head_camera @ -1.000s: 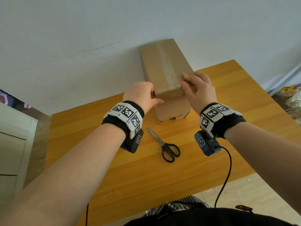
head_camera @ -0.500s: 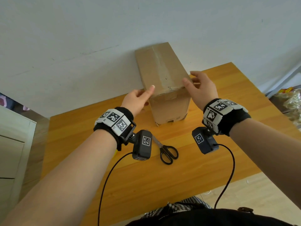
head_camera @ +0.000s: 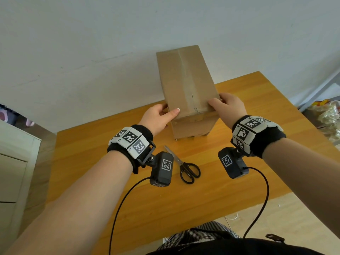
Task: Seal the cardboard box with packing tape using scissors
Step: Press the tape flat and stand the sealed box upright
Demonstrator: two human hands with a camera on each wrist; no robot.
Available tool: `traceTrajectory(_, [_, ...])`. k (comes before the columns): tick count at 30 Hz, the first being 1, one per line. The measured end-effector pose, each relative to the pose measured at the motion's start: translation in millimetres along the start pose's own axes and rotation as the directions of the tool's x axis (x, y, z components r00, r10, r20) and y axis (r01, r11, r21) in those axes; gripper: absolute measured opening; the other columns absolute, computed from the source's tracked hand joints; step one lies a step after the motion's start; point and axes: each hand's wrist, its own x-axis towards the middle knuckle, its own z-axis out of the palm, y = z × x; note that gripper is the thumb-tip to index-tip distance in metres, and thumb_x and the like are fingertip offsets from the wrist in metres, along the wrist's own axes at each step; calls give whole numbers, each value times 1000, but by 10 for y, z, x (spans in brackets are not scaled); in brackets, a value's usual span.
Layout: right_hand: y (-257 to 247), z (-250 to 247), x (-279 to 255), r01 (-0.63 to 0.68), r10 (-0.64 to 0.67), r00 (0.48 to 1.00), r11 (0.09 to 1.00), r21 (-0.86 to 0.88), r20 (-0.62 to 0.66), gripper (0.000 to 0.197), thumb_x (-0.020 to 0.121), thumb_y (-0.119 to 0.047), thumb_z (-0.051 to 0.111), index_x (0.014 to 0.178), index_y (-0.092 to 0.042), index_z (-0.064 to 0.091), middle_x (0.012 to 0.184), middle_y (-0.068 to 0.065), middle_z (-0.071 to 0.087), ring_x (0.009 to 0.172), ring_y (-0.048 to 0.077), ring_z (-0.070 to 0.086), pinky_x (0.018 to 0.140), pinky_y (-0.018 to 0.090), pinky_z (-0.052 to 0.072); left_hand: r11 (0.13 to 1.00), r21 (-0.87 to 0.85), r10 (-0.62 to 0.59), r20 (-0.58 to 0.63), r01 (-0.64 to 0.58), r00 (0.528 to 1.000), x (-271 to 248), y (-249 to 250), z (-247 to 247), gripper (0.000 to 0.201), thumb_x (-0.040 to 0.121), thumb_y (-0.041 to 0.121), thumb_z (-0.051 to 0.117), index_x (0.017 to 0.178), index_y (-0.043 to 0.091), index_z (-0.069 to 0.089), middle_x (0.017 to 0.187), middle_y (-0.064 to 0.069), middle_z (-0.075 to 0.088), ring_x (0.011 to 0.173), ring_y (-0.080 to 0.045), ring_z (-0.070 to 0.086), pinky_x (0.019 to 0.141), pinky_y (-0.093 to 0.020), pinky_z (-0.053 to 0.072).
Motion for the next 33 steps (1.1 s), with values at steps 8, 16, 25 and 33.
traceTrajectory(8, [-27, -12, -226, 23, -24, 1000, 995, -99, -14, 46, 80, -44, 65, 106, -7, 54, 94, 2, 57, 85, 19, 55, 68, 29, 46, 983, 179, 32, -4, -30, 999, -191, -45, -130, 88, 74, 29, 76, 146, 16, 25, 129, -4, 58, 115, -16, 56, 92, -25, 42])
traceTrajectory(16, [-12, 18, -438, 81, -60, 989, 985, -153, 137, 74, 74, -37, 74, 135, -17, 38, 113, 7, 61, 97, 21, 59, 80, 33, 52, 943, 328, 49, 36, -58, 998, -362, -105, -163, 100, 65, 43, 79, 145, 20, 25, 132, -1, 54, 110, -19, 56, 92, -39, 50])
traceTrajectory(25, [-12, 166, -709, 107, -91, 992, 975, -195, 87, 71, 68, -18, 81, 123, -6, 37, 127, 9, 51, 115, 24, 52, 89, 35, 50, 995, -87, -54, -148, 41, 988, -618, -32, -188, 62, 79, 56, 61, 119, 11, 48, 121, -6, 56, 103, -19, 59, 79, -35, 57])
traceTrajectory(33, [-103, 108, -868, 181, -170, 982, 975, -132, 85, 85, 72, -17, 76, 140, -23, 26, 126, 5, 53, 111, 23, 54, 84, 32, 50, 962, -245, -123, -15, 116, 992, -799, 122, -276, 97, 59, 92, 19, 143, 43, 20, 151, -6, 30, 126, -36, 45, 80, -49, 54])
